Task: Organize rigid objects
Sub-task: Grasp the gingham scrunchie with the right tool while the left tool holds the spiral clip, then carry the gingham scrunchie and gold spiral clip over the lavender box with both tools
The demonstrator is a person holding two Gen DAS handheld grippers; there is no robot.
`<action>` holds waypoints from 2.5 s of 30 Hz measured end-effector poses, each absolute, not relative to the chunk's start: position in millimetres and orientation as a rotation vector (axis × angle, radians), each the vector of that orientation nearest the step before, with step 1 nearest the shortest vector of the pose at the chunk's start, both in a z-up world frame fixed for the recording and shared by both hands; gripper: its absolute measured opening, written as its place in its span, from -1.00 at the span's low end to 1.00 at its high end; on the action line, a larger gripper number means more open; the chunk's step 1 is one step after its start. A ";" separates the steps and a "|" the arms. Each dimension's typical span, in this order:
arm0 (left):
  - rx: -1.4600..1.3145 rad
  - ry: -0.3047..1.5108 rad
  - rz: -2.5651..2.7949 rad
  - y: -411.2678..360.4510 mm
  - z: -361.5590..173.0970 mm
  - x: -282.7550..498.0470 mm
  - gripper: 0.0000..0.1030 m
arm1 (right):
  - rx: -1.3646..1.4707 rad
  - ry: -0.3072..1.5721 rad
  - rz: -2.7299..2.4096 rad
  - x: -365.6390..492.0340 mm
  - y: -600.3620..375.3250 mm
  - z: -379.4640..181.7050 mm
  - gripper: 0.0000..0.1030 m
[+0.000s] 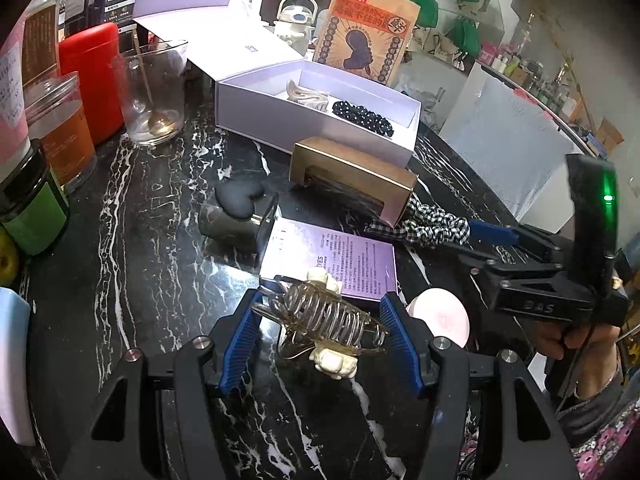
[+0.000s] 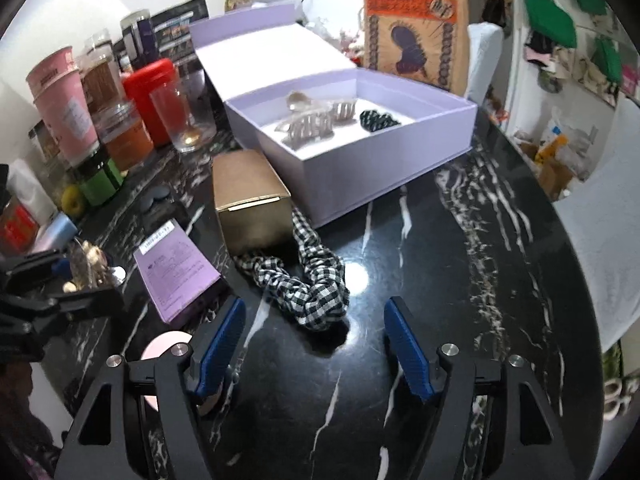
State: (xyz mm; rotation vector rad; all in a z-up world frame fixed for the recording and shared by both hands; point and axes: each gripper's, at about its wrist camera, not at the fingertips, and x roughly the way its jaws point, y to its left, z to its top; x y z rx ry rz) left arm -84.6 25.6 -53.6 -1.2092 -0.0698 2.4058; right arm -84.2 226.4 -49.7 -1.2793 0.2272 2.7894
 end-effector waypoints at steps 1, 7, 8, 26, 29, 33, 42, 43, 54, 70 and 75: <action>-1.208 -0.072 2.407 25.6 -53.1 -85.5 0.18 | -1.300 0.212 2.779 -89.1 228.1 -52.0 0.40; -1.207 -0.057 2.416 27.4 -51.0 -89.3 0.18 | -1.346 0.112 2.821 -109.9 225.6 -58.0 0.41; -1.208 -0.057 2.416 27.8 -50.7 -90.1 0.18 | -1.342 0.076 2.830 -112.7 223.2 -58.6 0.41; -1.186 -0.073 2.418 32.3 -43.9 -95.2 0.18 | -1.297 0.118 2.862 -93.6 225.1 -40.5 -0.50; -1.182 -0.077 2.416 33.3 -42.0 -93.6 0.17 | -1.271 0.148 2.864 -84.5 226.4 -35.4 -0.51; -1.154 -0.062 2.429 35.8 -35.7 -88.3 0.18 | -1.238 0.165 2.861 -75.2 226.9 -29.9 -0.52; -1.100 -0.047 2.448 41.8 -19.8 -75.5 0.18 | -1.152 0.187 2.882 -50.8 223.7 -10.1 -0.52; -1.093 -0.044 2.449 42.5 -17.9 -74.7 0.18 | -1.145 0.189 2.884 -49.3 223.6 -8.1 -0.52; -1.031 0.003 2.456 54.0 7.9 -78.6 0.18 | -1.083 0.249 2.905 -36.4 225.0 11.9 -0.52; -0.951 0.044 2.478 65.4 30.1 -123.8 0.18 | -0.999 0.235 2.917 -66.6 245.5 34.6 -0.52; -0.939 0.031 2.483 65.3 34.6 -147.2 0.18 | -0.983 0.216 2.913 -87.0 253.6 41.2 -0.52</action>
